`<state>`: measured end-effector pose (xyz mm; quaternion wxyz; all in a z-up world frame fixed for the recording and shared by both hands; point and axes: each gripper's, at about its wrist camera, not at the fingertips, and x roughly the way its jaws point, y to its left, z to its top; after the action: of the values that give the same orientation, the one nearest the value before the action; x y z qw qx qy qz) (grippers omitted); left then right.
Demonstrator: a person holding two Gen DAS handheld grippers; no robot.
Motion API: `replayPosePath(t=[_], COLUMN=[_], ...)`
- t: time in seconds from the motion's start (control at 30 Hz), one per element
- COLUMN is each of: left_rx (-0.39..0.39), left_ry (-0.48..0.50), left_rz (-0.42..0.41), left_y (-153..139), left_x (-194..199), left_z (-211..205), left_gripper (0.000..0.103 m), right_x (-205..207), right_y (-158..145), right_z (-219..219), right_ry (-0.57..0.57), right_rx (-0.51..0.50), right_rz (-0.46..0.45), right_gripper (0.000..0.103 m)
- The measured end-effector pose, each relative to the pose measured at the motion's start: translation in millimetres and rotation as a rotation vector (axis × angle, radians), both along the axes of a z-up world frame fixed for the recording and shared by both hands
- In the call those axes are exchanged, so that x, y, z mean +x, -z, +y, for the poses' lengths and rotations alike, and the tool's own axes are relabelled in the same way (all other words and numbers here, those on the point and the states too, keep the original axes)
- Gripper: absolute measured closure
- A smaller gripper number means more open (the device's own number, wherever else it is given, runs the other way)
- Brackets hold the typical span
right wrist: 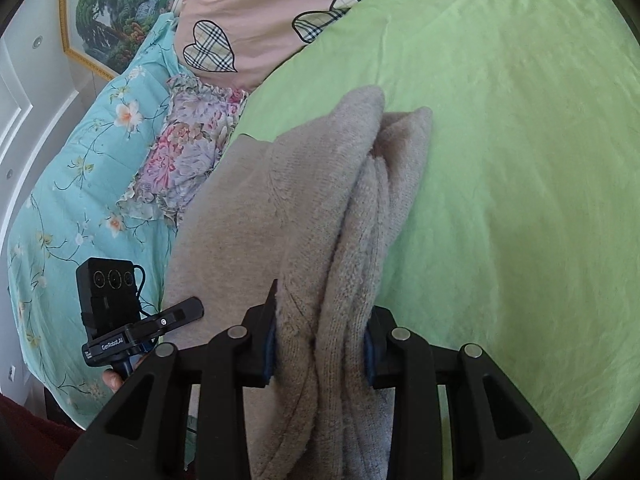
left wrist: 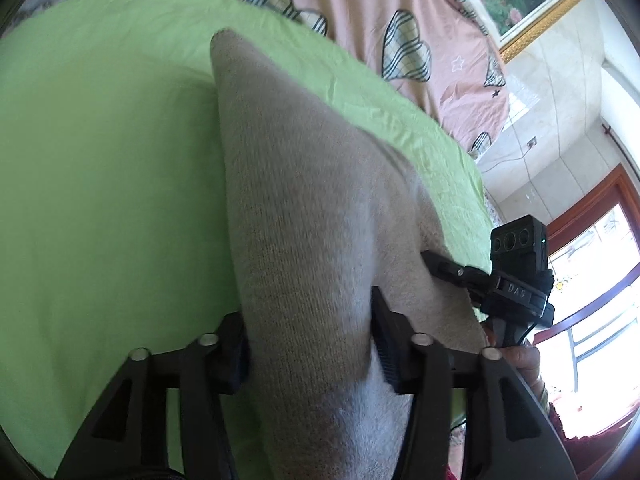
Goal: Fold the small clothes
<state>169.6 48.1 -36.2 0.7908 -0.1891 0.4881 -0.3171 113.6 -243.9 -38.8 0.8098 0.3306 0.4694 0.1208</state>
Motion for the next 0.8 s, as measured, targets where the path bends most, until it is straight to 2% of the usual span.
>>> replayPosePath(t=[0.03, 0.1, 0.17, 0.33, 0.43, 0.5, 0.57, 0.63, 0.7, 0.73, 0.8], left_rx=[-0.006, -0.028, -0.031, -0.04, -0.041, -0.027, -0.014, -0.02, -0.03, -0.035, -0.046], left_ry=[0.004, 0.006, -0.013, -0.069, -0.073, -0.063, -0.056, -0.053, -0.059, -0.068, -0.081], left_rz=[0.026, 0.065, 0.061, 0.032, 0.055, 0.056, 0.06, 0.069, 0.072, 0.072, 0.073], left_y=[3, 4, -2, -18, -13, -9, -5, -6, -8, -11, -12], left_x=[2, 9, 16, 40, 49, 48, 48, 48, 55, 64, 82], left_z=[1, 7, 14, 21, 17, 13, 4, 6, 10, 10, 12], left_gripper=[0.034, 0.033, 0.031, 0.029, 0.029, 0.03, 0.031, 0.031, 0.03, 0.026, 0.025], right_x=[0, -1, 1, 27, 57, 78, 91, 89, 73, 64, 52], right_y=[1, -2, -13, -43, -39, -26, -17, -24, -42, -50, -51], right_z=[-2, -8, -14, -35, -36, -35, -30, -27, -32, -36, -42], right_ry=[0.008, 0.016, 0.038, 0.102, 0.102, 0.085, 0.058, 0.058, 0.08, 0.095, 0.115], right_rx=[0.015, 0.014, -0.04, -0.069, -0.076, -0.048, -0.056, -0.068, -0.022, -0.002, -0.003], right_rz=[0.011, 0.027, 0.019, -0.065, -0.058, -0.018, 0.009, -0.021, -0.119, -0.161, -0.173], right_gripper=[0.061, 0.055, 0.044, 0.045, 0.056, 0.07, 0.088, 0.093, 0.094, 0.094, 0.094])
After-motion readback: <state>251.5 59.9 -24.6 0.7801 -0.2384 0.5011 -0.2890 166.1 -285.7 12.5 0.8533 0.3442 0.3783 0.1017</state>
